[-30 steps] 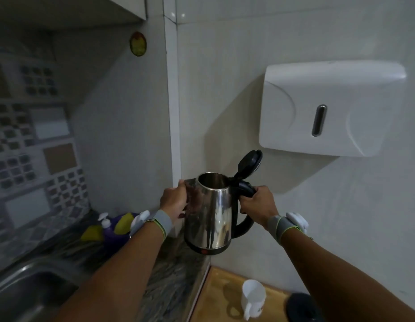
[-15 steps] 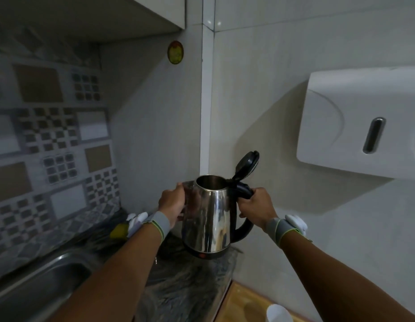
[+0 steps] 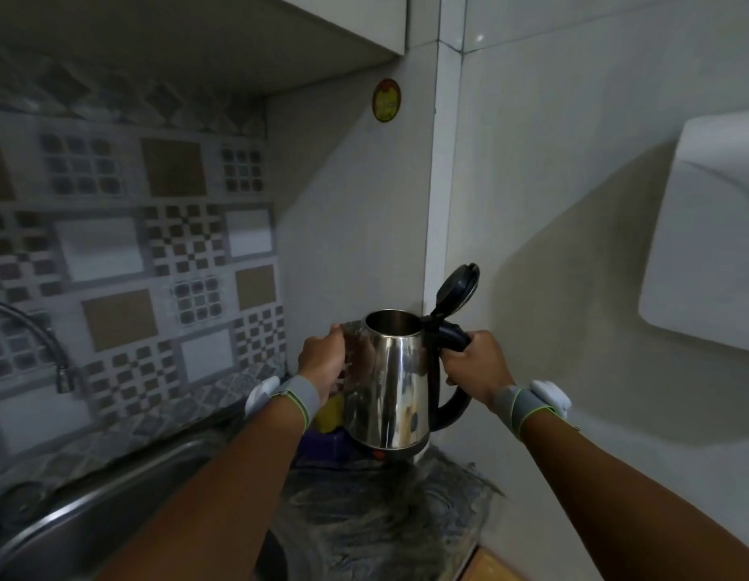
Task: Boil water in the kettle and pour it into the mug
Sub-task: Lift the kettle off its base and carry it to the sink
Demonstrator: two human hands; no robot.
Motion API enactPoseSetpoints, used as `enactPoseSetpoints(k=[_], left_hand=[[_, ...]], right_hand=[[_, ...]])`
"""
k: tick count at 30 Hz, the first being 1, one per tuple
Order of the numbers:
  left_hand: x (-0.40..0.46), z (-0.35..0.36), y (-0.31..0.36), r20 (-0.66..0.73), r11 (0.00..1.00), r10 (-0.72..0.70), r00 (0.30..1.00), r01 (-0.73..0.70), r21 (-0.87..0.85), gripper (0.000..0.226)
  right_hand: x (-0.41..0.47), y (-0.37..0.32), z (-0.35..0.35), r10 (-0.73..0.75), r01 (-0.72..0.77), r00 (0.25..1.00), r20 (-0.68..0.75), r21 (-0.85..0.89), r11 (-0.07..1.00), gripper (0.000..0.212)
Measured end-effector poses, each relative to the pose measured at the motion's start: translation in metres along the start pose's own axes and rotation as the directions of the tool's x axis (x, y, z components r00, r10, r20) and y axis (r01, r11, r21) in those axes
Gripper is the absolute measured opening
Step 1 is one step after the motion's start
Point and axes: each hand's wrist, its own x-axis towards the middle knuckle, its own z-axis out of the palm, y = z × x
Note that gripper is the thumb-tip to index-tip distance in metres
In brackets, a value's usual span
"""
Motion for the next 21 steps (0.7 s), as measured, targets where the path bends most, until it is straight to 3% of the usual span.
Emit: enactPoseSetpoints(k=[4, 14, 21], left_hand=[[0.004, -0.019, 0.0, -0.037, 1.0, -0.007, 0.999, 0.007, 0.009, 0.072], [0.006, -0.085, -0.008, -0.15, 0.996, -0.035, 0.988, 0.023, -0.082, 0.048], [0.017, -0.145, -0.021, -0.246, 0.998, -0.019, 0.969, 0.002, -0.069, 0.053]], right_hand=[[0.01, -0.006, 0.019, -0.034, 0.034, 0.999, 0.041, 0.015, 0.999, 0.008], [0.018, -0.033, 0.091, -0.103, 0.094, 0.984, 0.148, 0.062, 0.994, 0.012], [0.017, -0.05, 0.151, -0.108, 0.087, 0.969, 0.223, 0.103, 0.991, 0.012]])
